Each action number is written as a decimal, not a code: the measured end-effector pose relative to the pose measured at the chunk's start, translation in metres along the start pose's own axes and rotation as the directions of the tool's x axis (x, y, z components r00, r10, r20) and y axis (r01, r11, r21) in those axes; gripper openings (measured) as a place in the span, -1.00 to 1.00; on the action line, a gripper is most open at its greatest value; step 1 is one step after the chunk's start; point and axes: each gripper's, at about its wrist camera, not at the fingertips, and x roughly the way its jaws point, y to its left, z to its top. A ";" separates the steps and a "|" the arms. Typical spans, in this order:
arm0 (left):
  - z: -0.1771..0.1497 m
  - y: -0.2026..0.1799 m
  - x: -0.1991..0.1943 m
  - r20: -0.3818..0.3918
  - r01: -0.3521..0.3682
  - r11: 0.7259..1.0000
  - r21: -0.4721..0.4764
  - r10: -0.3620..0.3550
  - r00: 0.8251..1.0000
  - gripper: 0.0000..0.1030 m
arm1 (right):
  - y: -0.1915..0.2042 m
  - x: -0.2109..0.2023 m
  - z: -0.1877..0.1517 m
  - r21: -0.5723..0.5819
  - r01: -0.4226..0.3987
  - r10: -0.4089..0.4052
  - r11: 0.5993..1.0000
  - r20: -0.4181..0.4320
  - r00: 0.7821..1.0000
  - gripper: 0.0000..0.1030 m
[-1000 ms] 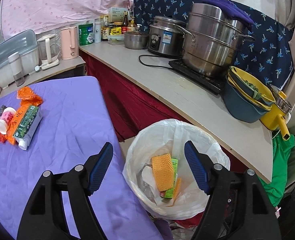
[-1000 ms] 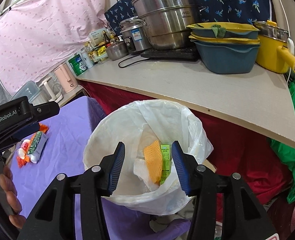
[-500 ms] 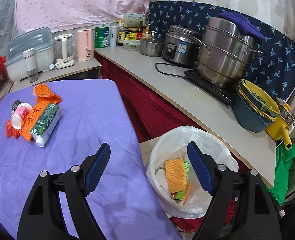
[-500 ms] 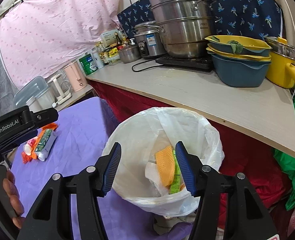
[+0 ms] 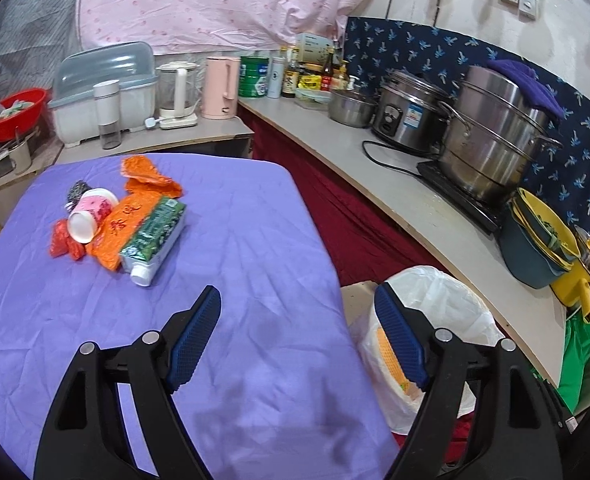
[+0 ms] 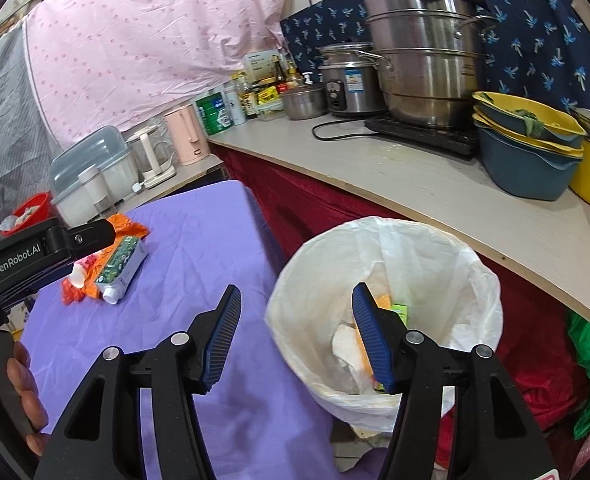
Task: Collect trash
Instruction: 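Move both open tools back over the table trash, then grasp the green milk carton with the right tool while the left tool approaches the orange bag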
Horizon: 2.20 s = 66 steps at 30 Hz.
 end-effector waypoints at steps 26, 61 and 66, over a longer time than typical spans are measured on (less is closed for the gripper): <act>-0.010 0.226 0.015 -0.084 -0.252 0.919 -0.302 0.238 0.968 0.52 | 0.179 0.093 -0.014 -0.184 -0.186 0.162 0.965 -0.138 0.977 0.15; 0.002 0.280 0.095 -0.162 -0.271 0.908 -0.320 0.230 0.960 0.55 | 0.253 0.221 -0.021 -0.137 -0.237 0.197 0.962 -0.252 0.947 -0.07; 0.007 0.260 0.112 -0.164 -0.247 0.921 -0.302 0.205 0.965 0.65 | 0.226 0.213 -0.019 -0.108 -0.214 0.183 0.971 -0.245 0.952 -0.08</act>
